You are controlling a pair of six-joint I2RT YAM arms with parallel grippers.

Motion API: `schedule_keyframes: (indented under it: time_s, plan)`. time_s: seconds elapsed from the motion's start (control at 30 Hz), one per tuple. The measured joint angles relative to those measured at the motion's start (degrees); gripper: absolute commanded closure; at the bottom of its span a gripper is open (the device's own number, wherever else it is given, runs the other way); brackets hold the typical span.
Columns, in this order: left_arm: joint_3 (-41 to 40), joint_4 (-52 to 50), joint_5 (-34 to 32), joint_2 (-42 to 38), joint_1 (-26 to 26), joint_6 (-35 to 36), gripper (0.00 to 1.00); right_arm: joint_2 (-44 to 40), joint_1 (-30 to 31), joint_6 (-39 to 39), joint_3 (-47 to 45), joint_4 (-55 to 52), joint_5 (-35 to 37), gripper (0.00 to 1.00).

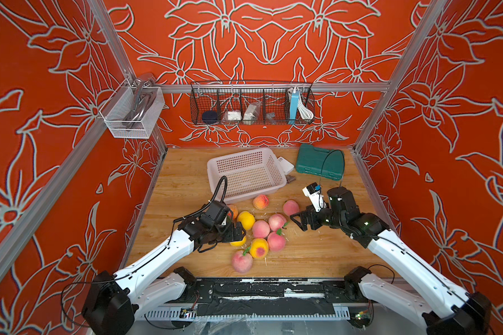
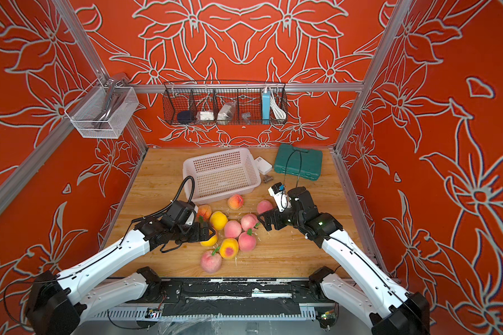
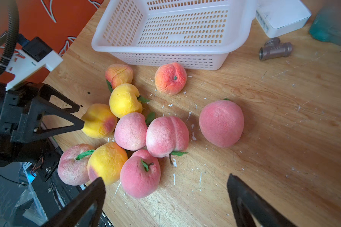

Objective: Put the peaches into the basket
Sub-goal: Pick up the peach from the center of the board.

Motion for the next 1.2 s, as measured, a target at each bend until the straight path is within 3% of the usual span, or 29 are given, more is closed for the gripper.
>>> schedule_keyframes:
  time_s: [0.57,0.9,1.2]
  plan:
    - [-0.6,3.1,-3.0,6.0,-2.1,-0.4,0.10,1.2,0.1,0.3,0.0,0.7,-0.4,0.01]
    - [-0.6,5.2,-3.8,8.6,-2.3,-0.9,0.31,-0.3,0.1,0.3,-0.8,1.6,0.0,0.02]
    - [-0.6,5.9,-3.9,8.5,-2.6,-1.2,0.44,-0.4,0.1,0.3,-0.8,1.9,0.0,0.02]
